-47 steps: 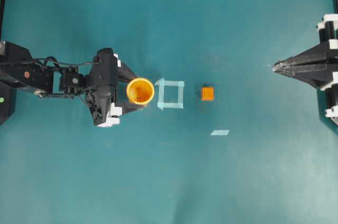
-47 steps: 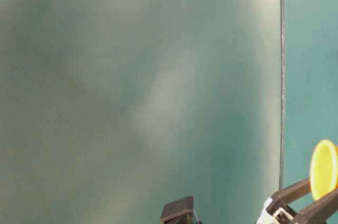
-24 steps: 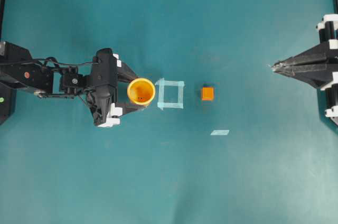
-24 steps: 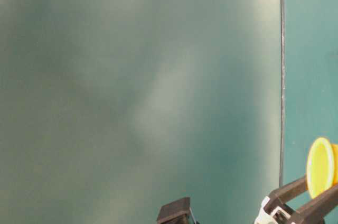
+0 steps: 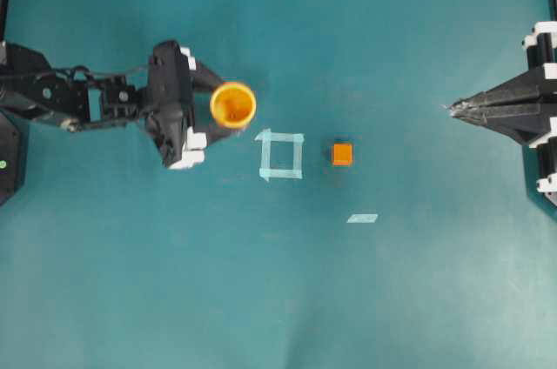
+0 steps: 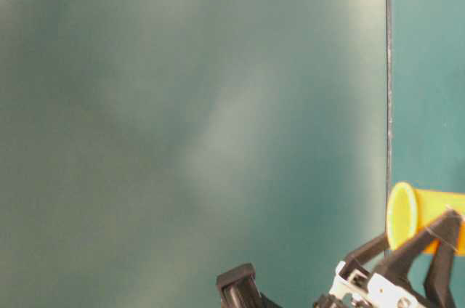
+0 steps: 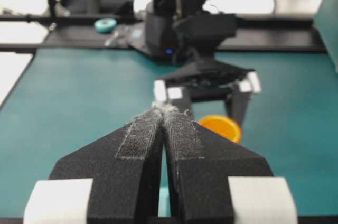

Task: Move the cup backward with left arm.
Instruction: 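Drag the held orange cup backward toward the table's far edge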

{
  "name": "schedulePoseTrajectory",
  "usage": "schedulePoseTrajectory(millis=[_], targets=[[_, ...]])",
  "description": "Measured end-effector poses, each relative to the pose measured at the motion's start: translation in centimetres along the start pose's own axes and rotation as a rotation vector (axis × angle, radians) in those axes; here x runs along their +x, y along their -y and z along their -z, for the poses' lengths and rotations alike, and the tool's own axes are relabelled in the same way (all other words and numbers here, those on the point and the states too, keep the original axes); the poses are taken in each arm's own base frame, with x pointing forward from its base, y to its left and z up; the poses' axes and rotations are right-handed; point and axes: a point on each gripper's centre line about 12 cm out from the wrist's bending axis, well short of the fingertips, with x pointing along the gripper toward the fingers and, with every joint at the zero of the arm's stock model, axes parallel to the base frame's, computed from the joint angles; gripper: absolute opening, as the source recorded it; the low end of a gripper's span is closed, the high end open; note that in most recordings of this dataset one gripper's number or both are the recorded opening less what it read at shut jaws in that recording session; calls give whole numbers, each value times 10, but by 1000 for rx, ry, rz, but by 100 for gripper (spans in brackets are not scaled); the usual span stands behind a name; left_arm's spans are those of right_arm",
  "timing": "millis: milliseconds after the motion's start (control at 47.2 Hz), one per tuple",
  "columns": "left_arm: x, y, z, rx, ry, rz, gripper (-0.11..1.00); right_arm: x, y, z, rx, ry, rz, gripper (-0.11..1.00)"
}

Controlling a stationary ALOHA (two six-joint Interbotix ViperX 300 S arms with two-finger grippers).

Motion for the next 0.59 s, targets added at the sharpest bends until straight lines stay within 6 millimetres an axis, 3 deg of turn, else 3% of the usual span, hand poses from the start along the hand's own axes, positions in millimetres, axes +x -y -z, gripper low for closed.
schedulePoseTrajectory(millis=[593], targets=[[17, -68, -1, -61, 19, -169, 65, 0, 0, -3, 0, 6, 0, 0]])
